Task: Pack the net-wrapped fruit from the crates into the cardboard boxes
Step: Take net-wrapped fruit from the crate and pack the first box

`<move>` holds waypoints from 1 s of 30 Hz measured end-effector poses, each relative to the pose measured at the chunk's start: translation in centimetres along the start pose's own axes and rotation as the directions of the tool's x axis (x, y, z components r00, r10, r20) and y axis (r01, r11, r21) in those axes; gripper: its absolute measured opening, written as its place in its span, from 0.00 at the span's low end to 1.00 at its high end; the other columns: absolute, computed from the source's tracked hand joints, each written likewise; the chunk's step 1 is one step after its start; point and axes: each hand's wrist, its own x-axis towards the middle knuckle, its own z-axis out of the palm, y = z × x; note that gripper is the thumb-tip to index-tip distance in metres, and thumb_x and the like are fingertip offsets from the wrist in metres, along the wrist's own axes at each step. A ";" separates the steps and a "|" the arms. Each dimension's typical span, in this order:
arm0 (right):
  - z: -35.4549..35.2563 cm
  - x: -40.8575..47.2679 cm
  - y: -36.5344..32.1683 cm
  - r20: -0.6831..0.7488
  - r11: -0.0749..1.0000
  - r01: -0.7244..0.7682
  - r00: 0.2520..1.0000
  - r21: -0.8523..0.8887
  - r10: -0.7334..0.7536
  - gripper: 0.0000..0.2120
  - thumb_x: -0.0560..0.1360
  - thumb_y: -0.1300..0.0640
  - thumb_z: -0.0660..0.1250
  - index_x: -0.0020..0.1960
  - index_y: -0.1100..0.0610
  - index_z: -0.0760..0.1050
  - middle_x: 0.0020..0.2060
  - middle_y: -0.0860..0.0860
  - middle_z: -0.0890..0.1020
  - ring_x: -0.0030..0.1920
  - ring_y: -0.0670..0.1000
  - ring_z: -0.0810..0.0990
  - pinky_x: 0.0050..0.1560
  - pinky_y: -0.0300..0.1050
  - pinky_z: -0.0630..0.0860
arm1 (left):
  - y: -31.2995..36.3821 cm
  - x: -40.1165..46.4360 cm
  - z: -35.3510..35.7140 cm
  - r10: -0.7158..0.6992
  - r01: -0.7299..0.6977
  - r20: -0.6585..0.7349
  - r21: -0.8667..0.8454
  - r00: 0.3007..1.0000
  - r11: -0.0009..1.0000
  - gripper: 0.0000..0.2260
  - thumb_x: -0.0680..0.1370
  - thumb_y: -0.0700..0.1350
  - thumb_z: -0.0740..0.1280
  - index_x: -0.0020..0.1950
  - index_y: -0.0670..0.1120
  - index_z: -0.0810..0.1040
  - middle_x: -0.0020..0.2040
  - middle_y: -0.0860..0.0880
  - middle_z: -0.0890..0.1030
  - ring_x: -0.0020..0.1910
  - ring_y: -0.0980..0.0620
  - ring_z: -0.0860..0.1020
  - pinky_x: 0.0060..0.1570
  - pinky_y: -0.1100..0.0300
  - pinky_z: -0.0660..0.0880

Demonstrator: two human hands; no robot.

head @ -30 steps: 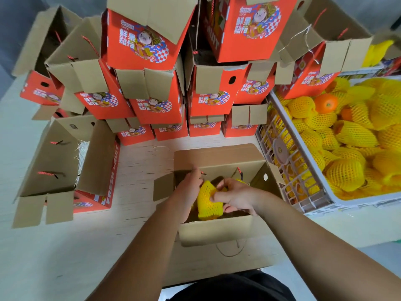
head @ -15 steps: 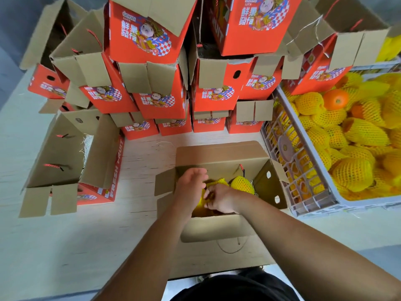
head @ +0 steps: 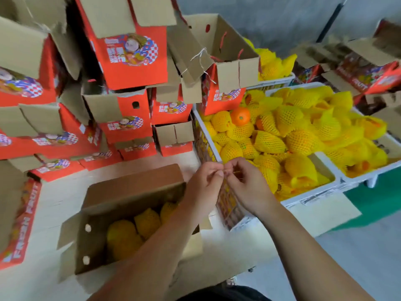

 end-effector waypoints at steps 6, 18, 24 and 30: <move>-8.7 2.8 6.7 0.261 0.745 -0.039 0.923 -0.666 0.281 0.28 0.75 0.55 0.71 0.73 0.53 0.68 0.66 0.55 0.77 0.66 0.61 0.75 0.61 0.55 0.75 | 1.1 3.8 9.6 0.079 -0.099 0.126 0.155 0.989 0.983 0.08 0.80 0.46 0.65 0.55 0.57 0.80 0.54 0.54 0.84 0.55 0.54 0.82 0.59 0.53 0.77; -10.1 3.7 11.8 0.291 0.777 0.039 0.938 -0.628 0.188 0.36 0.64 0.42 0.76 0.66 0.52 0.65 0.61 0.51 0.72 0.63 0.57 0.71 0.60 0.51 0.70 | -0.6 4.9 12.2 0.040 -0.279 0.320 0.749 0.946 0.601 0.37 0.70 0.49 0.62 0.80 0.62 0.59 0.71 0.54 0.76 0.66 0.49 0.76 0.59 0.54 0.75; -11.7 4.3 12.4 0.294 0.941 -0.065 0.941 -0.332 0.169 0.34 0.63 0.45 0.77 0.64 0.51 0.68 0.61 0.50 0.73 0.63 0.54 0.73 0.59 0.52 0.73 | -0.7 5.8 11.5 -0.027 -0.273 0.405 0.664 0.914 0.696 0.45 0.70 0.64 0.68 0.80 0.72 0.44 0.73 0.56 0.74 0.67 0.52 0.76 0.59 0.55 0.75; -13.7 6.7 9.6 0.309 0.997 -0.073 0.949 0.010 0.066 0.15 0.74 0.53 0.71 0.58 0.54 0.73 0.51 0.50 0.78 0.50 0.49 0.75 0.48 0.43 0.71 | -0.8 3.7 12.4 0.104 -0.177 0.159 0.572 0.982 0.801 0.38 0.72 0.74 0.68 0.75 0.68 0.52 0.71 0.68 0.65 0.66 0.60 0.71 0.54 0.59 0.70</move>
